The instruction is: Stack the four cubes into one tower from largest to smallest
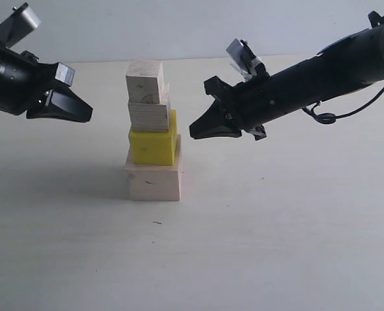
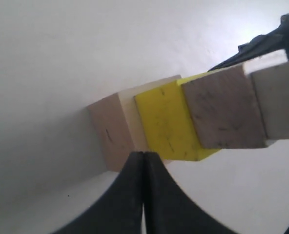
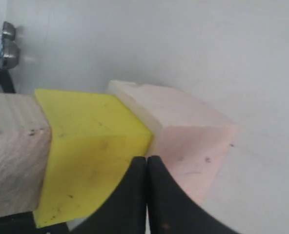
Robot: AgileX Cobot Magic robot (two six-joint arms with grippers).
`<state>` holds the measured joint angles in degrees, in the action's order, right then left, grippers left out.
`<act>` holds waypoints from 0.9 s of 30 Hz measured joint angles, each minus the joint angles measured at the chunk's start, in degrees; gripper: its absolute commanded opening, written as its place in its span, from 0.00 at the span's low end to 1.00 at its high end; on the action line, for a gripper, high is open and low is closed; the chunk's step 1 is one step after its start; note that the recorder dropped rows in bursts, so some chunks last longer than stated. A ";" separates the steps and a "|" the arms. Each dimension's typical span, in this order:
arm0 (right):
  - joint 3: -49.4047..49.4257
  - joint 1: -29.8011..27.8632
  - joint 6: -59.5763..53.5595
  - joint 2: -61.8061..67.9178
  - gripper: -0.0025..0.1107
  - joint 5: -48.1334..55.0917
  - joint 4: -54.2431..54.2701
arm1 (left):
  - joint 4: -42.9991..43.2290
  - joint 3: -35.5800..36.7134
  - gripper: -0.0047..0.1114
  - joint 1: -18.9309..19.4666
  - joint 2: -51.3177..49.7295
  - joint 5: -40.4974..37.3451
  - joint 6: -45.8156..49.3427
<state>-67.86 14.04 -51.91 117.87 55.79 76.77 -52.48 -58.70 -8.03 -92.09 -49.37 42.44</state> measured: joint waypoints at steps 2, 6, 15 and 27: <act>1.65 -1.31 -0.11 -2.00 0.02 -2.41 0.15 | 0.22 0.00 0.04 0.00 2.37 2.46 0.00; 6.97 -4.88 -6.10 -10.01 0.02 -7.30 4.50 | 0.63 0.94 0.04 0.00 8.50 10.05 -0.37; 18.88 -9.78 -18.89 -36.99 0.02 -25.81 7.77 | 0.99 9.34 0.04 0.00 23.89 26.96 -0.33; 31.07 -9.87 -30.97 -70.27 0.02 -38.95 8.21 | -0.57 10.47 0.04 0.00 40.23 30.82 4.80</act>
<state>-36.79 4.17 -82.87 47.60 16.84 84.98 -53.05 -48.24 -8.03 -51.86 -18.54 47.24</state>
